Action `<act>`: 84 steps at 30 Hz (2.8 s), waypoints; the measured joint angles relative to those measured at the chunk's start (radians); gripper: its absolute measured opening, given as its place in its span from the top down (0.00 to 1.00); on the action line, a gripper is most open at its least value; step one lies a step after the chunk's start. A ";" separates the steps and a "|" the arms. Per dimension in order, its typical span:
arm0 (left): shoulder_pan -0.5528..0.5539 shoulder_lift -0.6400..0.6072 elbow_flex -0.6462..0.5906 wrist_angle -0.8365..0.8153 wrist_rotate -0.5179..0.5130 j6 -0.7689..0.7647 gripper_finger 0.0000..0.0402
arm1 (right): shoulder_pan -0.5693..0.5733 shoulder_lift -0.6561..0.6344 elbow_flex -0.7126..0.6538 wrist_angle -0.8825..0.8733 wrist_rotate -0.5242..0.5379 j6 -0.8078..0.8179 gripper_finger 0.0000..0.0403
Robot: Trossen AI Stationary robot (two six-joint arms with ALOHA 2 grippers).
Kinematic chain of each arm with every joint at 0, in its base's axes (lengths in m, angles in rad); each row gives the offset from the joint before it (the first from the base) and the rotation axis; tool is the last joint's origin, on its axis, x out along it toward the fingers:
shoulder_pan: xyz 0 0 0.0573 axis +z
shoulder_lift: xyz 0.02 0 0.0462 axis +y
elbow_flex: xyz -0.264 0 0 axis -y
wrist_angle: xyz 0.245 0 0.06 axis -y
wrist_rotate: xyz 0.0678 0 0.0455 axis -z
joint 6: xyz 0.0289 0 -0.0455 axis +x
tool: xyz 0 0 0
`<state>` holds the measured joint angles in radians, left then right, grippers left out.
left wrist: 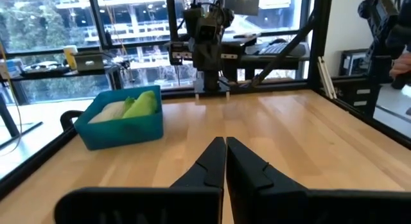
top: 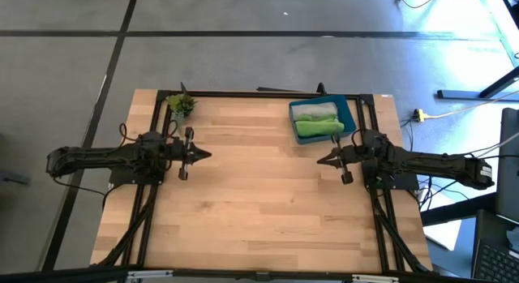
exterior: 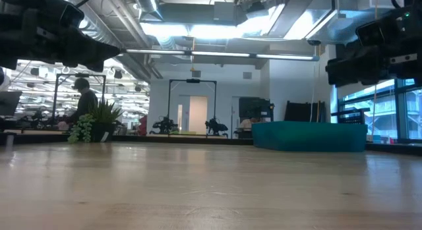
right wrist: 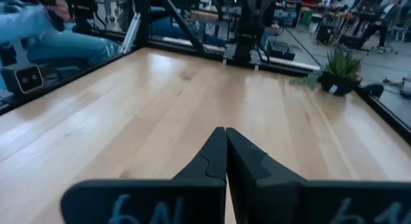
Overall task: Roll microfiber towels into tight, uniform cylinder then place into a basket
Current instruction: Return to Home Position
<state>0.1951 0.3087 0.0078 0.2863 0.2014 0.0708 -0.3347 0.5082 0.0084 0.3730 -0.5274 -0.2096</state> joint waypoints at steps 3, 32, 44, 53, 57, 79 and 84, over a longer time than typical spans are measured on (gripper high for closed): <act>0.000 -0.004 0.000 -0.012 -0.005 -0.013 1.00 | 0.000 0.002 0.000 -0.018 0.003 -0.006 0.99; 0.000 -0.125 0.000 -0.019 -0.025 -0.014 0.97 | 0.000 -0.174 -0.001 -0.065 0.011 -0.008 0.94; 0.000 -0.245 0.000 -0.017 -0.025 -0.014 0.97 | 0.000 -0.334 -0.001 -0.064 0.011 -0.008 0.94; 0.000 -0.245 0.000 -0.017 -0.025 -0.014 1.00 | 0.001 -0.414 -0.001 -0.062 0.011 -0.008 0.94; 0.000 -0.245 0.000 -0.017 -0.025 -0.014 0.99 | 0.001 -0.420 -0.001 -0.063 0.011 -0.008 0.94; 0.000 -0.245 0.000 -0.016 -0.025 -0.014 0.99 | 0.001 -0.419 -0.001 -0.064 0.011 -0.008 0.94; 0.000 -0.245 0.000 -0.016 -0.025 -0.015 1.00 | 0.001 -0.419 -0.001 -0.064 0.011 -0.008 0.94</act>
<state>0.1947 0.0639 0.0078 0.2699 0.1761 0.0561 -0.3340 0.0891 0.0071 0.3092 -0.5161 -0.2173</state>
